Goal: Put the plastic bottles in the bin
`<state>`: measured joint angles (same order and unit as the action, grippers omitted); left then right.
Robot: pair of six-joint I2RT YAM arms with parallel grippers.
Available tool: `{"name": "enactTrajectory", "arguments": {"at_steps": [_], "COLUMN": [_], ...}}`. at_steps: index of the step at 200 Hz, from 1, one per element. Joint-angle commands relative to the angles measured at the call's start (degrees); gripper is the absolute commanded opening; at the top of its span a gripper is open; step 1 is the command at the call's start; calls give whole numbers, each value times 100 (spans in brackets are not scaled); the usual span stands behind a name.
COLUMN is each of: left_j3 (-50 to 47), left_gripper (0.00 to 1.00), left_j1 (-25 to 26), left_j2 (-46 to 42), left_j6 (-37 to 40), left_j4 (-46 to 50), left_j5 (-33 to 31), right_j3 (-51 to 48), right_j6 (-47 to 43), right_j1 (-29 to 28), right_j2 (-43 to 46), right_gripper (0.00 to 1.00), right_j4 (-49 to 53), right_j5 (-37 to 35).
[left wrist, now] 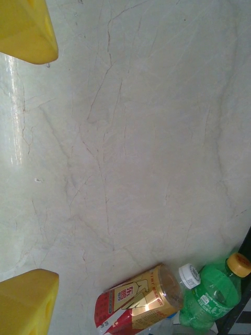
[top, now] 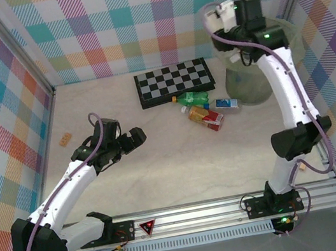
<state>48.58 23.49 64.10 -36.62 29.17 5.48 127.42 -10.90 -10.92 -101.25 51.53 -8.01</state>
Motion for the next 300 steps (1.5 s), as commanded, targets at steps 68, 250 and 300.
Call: {"name": "enactTrajectory", "arguments": {"at_steps": [68, 250, 300], "left_j3": [-123, -51, -109], "left_gripper": [100, 100, 100], "left_j1": [-55, -55, -55], "left_j2": [-345, -144, -84], "left_j6": [-55, -37, -26], "left_j4": [14, -67, -157], "left_j5": [-3, 83, 120], "right_j3": [654, 898, 665], "right_j6": [-104, 212, 483], "right_j1": [1161, 1470, 1472], "right_j2": [-844, -2209, -2236], "right_gripper": [39, 42, 44], "right_j4": [-121, 1724, 1992], "right_j5": [-754, 361, 352]}}
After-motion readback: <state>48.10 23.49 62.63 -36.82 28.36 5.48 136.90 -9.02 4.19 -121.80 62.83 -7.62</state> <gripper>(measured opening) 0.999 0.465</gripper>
